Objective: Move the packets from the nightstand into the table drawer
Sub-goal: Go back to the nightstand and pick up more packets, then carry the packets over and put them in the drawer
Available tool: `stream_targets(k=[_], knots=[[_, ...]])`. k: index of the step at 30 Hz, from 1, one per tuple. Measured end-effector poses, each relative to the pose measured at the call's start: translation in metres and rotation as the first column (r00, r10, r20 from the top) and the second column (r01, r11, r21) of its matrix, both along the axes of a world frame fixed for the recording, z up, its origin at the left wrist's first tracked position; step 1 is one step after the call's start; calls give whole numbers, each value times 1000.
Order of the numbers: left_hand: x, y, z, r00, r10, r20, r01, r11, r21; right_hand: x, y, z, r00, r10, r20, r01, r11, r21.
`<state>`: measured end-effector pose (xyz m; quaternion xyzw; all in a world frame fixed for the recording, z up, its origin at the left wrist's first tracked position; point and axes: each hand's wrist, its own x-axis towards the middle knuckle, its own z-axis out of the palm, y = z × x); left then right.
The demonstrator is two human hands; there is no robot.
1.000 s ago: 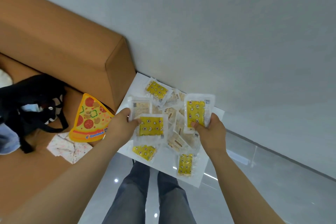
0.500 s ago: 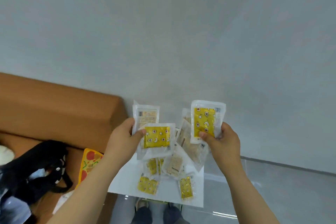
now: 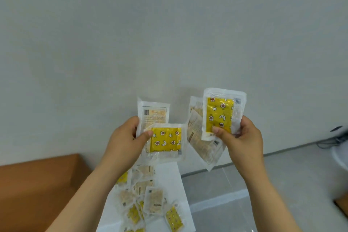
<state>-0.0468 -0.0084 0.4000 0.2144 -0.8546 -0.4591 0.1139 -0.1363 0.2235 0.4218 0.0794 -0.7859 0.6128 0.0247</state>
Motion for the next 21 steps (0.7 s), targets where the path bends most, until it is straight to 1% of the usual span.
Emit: stream_targets(k=[7,11,16,21], knots=[[-50,105,43,975,-204,-91,206,978,21,-1,118,45,971,-214,-103,205,974,-93],[-67,181,59,949,-284,-137,292,956,41,3,197,62,944,-295,-147,277,952,-130],[-85,285,79,901,-392,-188,408,911,58,16,299,85,904,-369,-216,344,927,-146],[-98,388,94,826,-510,-241,537,842,58,36,400,102,825,-494,-276,470,870,-152]])
